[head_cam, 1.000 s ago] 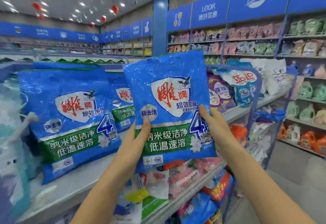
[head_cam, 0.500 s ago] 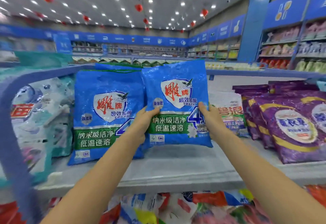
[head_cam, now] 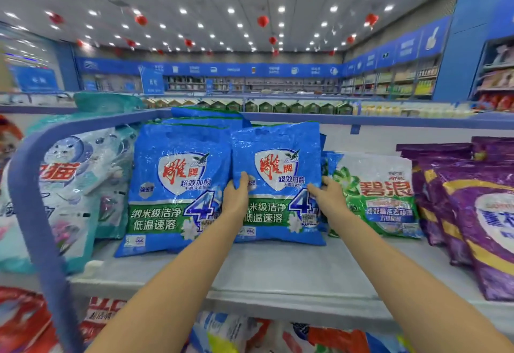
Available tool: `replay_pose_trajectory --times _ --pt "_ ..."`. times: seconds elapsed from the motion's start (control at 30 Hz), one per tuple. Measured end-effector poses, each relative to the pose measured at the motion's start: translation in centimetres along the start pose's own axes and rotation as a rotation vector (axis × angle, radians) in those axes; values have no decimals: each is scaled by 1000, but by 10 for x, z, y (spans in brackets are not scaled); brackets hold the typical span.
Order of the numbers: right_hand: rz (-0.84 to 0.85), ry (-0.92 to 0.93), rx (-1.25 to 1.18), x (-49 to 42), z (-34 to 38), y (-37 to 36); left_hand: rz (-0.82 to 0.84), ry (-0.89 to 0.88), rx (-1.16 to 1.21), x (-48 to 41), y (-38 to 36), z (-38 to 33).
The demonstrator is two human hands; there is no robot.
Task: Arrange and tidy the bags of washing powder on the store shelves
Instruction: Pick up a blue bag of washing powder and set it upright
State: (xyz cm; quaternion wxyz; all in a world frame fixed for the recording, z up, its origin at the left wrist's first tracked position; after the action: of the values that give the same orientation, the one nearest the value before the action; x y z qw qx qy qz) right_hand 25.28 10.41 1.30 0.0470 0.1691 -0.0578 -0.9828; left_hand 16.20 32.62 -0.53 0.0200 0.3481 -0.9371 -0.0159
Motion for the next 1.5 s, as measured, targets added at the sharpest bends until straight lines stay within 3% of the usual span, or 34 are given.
replay_pose_trajectory --times 0.2,0.5,0.63,0.77,0.87,1.17,1.33,1.5 --pt "-145 118 0 9 22 37 41 -49 -48 -6 -4 -9" --pt "-141 398 -67 56 89 57 52 -122 -91 22 6 -24" --pt "-130 477 -199 89 109 59 136 -285 -16 78 47 -37" --pt "-34 535 -318 136 120 32 152 -497 40 143 142 -49" --pt "109 523 -390 174 123 -15 47 -571 -11 183 237 -39" --pt "530 345 -525 299 138 -250 -598 -435 -77 291 572 59" --pt "648 306 -658 379 158 -388 -816 -378 -91 354 729 79" --pt "752 235 -658 437 167 -494 -936 -341 -89 389 825 92"
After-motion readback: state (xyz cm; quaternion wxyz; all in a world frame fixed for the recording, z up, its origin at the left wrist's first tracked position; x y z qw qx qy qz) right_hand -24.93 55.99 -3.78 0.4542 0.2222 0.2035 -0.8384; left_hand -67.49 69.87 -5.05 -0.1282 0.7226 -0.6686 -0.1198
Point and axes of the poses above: each hand's wrist, its own x-axis away from the middle knuckle, its own y-axis out of the back of the hand, z = x × y, the point moved 10 cm from there along -x, towards the middle knuckle, and after that the axes turned 5 degrees about y, right-handed, at the moved point
